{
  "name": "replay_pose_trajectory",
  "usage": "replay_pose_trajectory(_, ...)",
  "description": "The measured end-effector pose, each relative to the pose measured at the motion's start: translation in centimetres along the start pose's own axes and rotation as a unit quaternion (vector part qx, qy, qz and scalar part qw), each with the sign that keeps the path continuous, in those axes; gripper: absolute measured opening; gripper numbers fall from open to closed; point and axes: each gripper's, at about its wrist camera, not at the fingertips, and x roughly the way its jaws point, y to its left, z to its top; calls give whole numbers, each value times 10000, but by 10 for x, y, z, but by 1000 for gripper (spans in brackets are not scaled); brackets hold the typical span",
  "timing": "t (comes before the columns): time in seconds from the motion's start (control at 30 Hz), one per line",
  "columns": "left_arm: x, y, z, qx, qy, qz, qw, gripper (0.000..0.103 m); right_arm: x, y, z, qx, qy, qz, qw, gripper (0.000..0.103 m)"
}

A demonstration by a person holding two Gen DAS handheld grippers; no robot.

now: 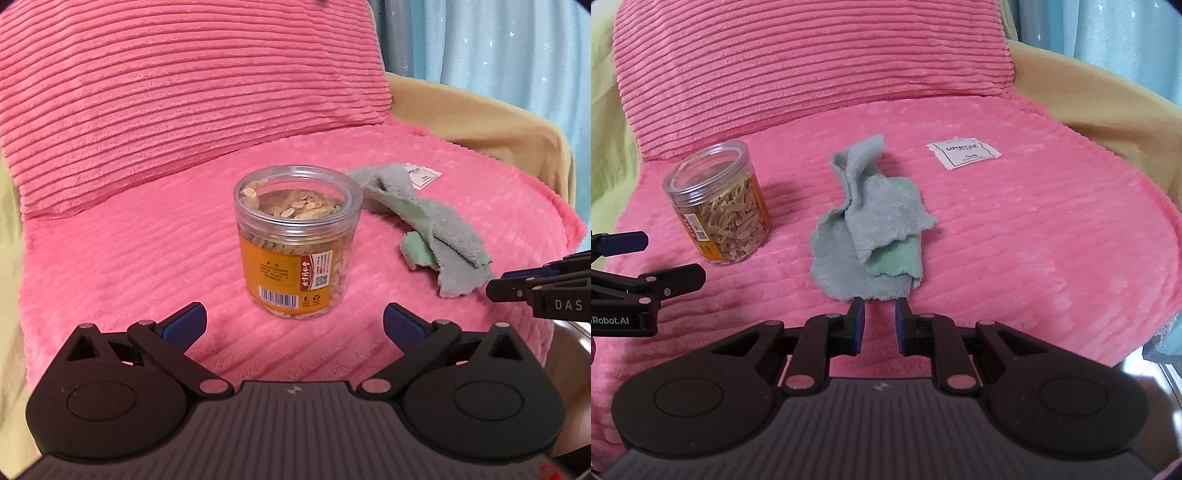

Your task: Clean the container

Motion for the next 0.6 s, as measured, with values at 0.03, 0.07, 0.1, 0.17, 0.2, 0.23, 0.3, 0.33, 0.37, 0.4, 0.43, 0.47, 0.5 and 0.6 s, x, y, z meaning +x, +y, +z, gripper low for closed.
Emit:
replay_pose_trajectory(0.03, 1, 0, 0, -12, 11, -7, 10000, 102, 1, 0, 0, 15, 30, -3, 10000, 14)
replay_pose_trajectory(0.07, 2, 0, -1, -27, 25, -20, 10000, 102, 3, -1, 0, 21, 49, -6, 10000, 14)
replay_pose_trajectory(0.1, 2, 0, -2, -44, 40, -31, 10000, 102, 3, -1, 0, 17, 58, -19, 10000, 14)
replay_pose_trajectory(0.17, 4, 1, -4, -80, 72, -52, 9999, 102, 4, -2, -1, 17, 86, -53, 9999, 14)
replay_pose_trajectory(0.2, 4, 1, -5, -98, 88, -63, 9999, 102, 4, -2, -2, 34, 100, -66, 9999, 14)
replay_pose_trajectory(0.23, 5, 1, -5, -114, 100, -75, 9999, 102, 5, -3, -2, 44, 113, -68, 9999, 14)
replay_pose_trajectory(0.3, 7, 1, -4, -160, 111, -110, 9997, 102, 5, -3, -3, 37, 123, -74, 9999, 14)
replay_pose_trajectory(0.33, 7, 1, -4, -166, 109, -120, 9997, 102, 5, -3, -3, 31, 126, -78, 9999, 14)
replay_pose_trajectory(0.37, 7, 0, -4, -154, 108, -116, 9998, 102, 5, -3, -3, 26, 128, -82, 9999, 14)
replay_pose_trajectory(0.4, 7, 0, -4, -132, 111, -104, 9998, 102, 6, -2, -4, 23, 132, -77, 9999, 14)
replay_pose_trajectory(0.43, 7, -1, -5, -111, 112, -95, 9998, 102, 6, -2, -3, 17, 138, -73, 9999, 14)
replay_pose_trajectory(0.47, 7, -1, -5, -98, 117, -98, 9998, 102, 7, -2, -3, 6, 146, -73, 9999, 14)
replay_pose_trajectory(0.5, 8, -2, -5, -91, 125, -107, 9998, 102, 7, -2, -4, -3, 147, -76, 9999, 14)
replay_pose_trajectory(0.6, 8, -2, -5, -93, 133, -107, 9998, 102, 8, 0, -4, -29, 147, -84, 9999, 14)
